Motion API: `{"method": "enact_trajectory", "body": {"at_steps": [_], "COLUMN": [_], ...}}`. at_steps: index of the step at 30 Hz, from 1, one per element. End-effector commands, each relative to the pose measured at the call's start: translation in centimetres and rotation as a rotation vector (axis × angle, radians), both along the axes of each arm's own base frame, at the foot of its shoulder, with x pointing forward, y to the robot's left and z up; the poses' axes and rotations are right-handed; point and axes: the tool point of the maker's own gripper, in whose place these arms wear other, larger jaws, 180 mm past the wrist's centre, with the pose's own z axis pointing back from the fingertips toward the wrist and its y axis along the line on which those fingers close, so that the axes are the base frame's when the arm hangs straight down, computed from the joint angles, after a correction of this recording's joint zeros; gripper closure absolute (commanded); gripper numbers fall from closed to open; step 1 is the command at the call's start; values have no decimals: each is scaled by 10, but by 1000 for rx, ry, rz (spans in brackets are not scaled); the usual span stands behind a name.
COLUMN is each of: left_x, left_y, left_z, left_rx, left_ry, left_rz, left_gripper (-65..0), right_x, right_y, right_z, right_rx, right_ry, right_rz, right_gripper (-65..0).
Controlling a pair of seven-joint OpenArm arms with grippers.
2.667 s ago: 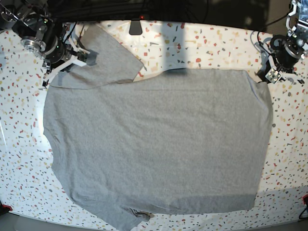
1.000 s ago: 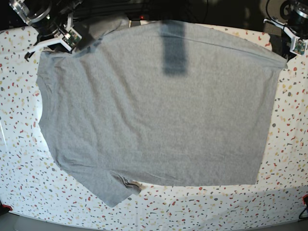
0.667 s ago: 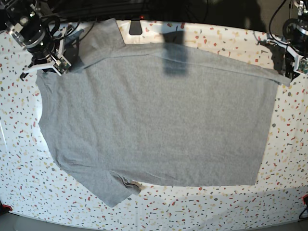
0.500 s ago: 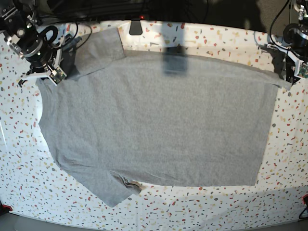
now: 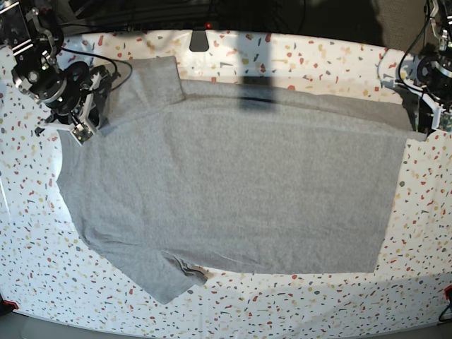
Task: Fold the T-shirt properly
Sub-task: 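Lower the shoulders and release the shirt from both grippers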
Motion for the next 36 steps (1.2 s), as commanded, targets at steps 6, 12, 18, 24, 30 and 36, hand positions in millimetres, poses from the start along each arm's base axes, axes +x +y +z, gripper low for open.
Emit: {"method": "enact_trajectory", "body": {"at_steps": [6, 12, 18, 24, 30, 36], "left_x": [15, 27, 32, 29, 34, 35], "left_y": [8, 16, 5, -19, -9, -6], "left_z": [5, -11, -23, -44, -38, -37], "left_rx": [-12, -43, -64, 21, 56, 65], "left_ry": [-38, -11, 17, 99, 55, 55], "left_rz": [7, 30, -8, -108, -47, -47], "left_gripper": [0, 0, 0, 0, 0, 0], "right_x": [25, 35, 35, 34, 34, 34], "right_y": [-9, -9, -10, -9, -11, -12], "right_z": [5, 11, 10, 8, 7, 8], "right_rx": [13, 16, 19, 19, 4, -5], "right_ry": [-42, -65, -63, -54, -54, -58], "right_rz": [-25, -24, -28, -20, -16, -12], "right_gripper": [0, 0, 0, 0, 0, 0]}}
